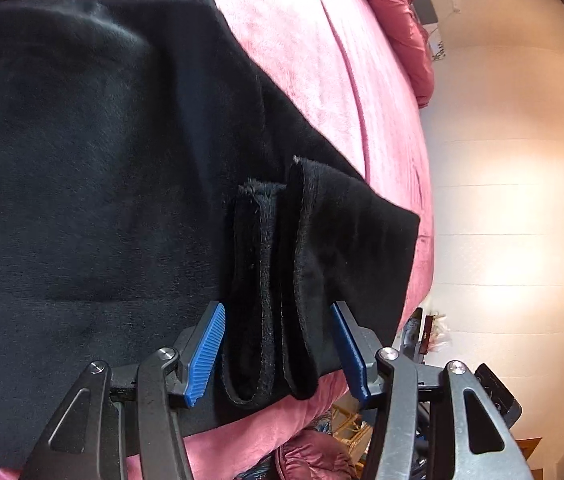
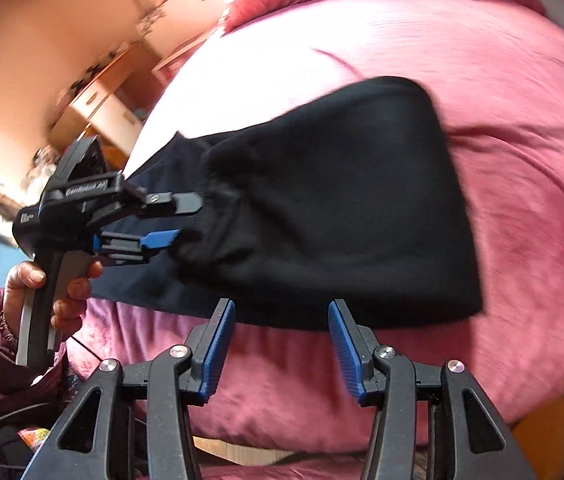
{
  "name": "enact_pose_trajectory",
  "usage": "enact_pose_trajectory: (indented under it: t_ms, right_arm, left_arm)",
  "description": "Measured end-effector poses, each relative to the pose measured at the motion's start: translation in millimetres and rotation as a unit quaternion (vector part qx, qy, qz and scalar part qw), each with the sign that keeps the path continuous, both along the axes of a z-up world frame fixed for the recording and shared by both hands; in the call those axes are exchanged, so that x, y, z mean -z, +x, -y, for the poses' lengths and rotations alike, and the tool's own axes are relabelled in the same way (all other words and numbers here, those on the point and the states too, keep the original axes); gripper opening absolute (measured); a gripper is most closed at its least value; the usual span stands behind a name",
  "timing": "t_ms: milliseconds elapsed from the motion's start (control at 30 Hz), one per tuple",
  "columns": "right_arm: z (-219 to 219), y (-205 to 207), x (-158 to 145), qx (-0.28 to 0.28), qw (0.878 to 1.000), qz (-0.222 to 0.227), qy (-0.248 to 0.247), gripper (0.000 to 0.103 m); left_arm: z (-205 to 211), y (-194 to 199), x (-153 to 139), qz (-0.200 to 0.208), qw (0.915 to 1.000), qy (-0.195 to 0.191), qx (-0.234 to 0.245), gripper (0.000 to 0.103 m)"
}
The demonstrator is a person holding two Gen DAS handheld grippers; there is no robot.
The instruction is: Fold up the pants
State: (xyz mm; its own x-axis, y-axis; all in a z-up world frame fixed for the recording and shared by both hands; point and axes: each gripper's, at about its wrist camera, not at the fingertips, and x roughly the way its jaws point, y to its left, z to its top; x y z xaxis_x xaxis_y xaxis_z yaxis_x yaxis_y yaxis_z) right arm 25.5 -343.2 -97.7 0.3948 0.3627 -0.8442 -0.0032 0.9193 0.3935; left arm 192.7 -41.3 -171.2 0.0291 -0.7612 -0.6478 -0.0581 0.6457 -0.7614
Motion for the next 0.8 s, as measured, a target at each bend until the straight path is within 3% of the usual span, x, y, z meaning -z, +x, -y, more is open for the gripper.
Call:
enact_pose_trajectory:
  t_ms: [100,167,200,300,467,667,767,800]
  right_arm:
    - [37.7,-19.2,0.1,0.057,0.998,-0.01,-0.026,0.05]
    - [56.7,-28.7,6.1,0.089,0.995,-0.024,-0.046,0.05]
    - [63.7,-31.7,11.3,0.101,0.993,-0.031,-0.058,0.05]
    - [74.4,-38.8,21.8,0.118,0.989,-0.043,-0.074,0.05]
    - [56.4,-20.5,35.4,0.126,0.988,-0.037,-0.078,0.054]
    - [63.1,-4.9,31.6,0.18,0.983,-0.002,-0.047,0.053]
    - [65.6,-1.5,40.7,0.191,0.98,-0.015,-0.06,0.024]
    - [64.4,0.0,45.2,0.189,0.98,-0.022,-0.063,0.022]
  left_arm:
    - [11.7,3.5,4.7,0.004,1.0,-0.004,0.009,0.052]
    - [18.5,2.1,1.6,0.022,0.9995,-0.005,0.021,0.025]
    - [21.5,0.9,-1.1,0.033,0.9991,0.0,0.026,0.017]
    - [20.4,3.1,-19.8,0.063,0.9974,-0.02,0.028,0.016]
    - [15.0,7.8,-67.3,0.111,0.9906,-0.072,0.035,0.015]
    - [8.6,10.8,-95.1,0.153,0.984,-0.081,0.042,0.014]
    - [-1.8,8.5,-76.0,0.139,0.9883,-0.053,0.035,0.014]
    - [1.7,8.3,-67.1,0.128,0.9904,-0.039,0.033,0.014]
